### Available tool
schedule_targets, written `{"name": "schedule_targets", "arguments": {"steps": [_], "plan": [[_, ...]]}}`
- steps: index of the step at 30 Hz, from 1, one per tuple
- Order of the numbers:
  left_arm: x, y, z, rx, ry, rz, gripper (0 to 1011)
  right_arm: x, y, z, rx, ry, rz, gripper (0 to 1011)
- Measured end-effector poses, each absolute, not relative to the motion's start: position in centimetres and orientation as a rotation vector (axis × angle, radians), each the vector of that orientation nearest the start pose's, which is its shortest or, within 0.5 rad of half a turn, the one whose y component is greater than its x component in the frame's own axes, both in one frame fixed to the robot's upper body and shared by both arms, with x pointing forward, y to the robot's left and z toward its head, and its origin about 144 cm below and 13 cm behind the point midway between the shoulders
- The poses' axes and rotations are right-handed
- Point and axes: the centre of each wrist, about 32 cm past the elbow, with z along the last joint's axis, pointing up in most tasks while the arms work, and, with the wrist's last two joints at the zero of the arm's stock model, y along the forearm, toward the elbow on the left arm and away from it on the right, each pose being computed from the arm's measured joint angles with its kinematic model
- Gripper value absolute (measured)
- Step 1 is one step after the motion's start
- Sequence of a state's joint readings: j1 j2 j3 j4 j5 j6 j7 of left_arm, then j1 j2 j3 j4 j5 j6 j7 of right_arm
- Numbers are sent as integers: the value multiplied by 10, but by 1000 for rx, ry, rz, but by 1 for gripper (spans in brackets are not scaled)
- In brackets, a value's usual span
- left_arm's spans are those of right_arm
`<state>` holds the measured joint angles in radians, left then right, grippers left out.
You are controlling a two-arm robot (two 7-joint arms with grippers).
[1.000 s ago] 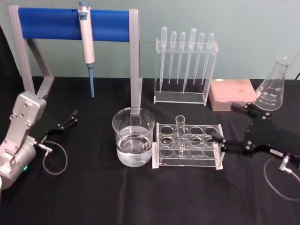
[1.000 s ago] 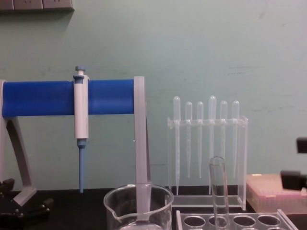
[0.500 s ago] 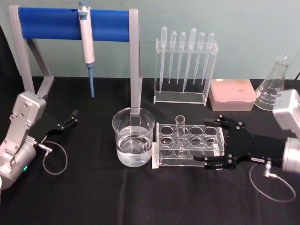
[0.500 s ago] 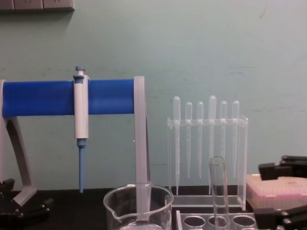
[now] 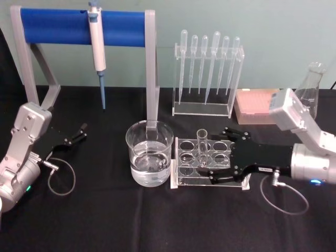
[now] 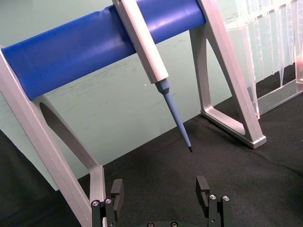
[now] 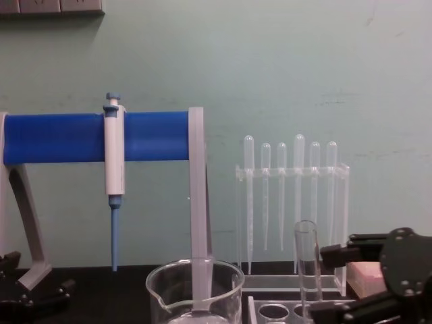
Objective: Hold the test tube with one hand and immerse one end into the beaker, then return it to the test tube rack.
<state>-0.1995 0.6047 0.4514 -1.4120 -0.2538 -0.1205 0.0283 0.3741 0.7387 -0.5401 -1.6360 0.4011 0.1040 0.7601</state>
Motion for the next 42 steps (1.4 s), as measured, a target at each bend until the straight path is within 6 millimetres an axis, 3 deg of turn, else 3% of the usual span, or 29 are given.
{"name": "schedule_targets", "arguments": {"steps": [12,22,31,42], "plan": [[489,310,1140,304,-285,1248,1000,525,-275,1241,-363,-182,-398,1002],[489,310,1140,305,-285,1248,1000,525,-275,1241,-363,-184,-399,995],[489,310,1140,304,-285,1248,1000,524,-276,1242,-363,-185,-400,792],[489,310,1140,304,-285,1248,1000,524,-276,1242,-361,-186,-400,447]]}}
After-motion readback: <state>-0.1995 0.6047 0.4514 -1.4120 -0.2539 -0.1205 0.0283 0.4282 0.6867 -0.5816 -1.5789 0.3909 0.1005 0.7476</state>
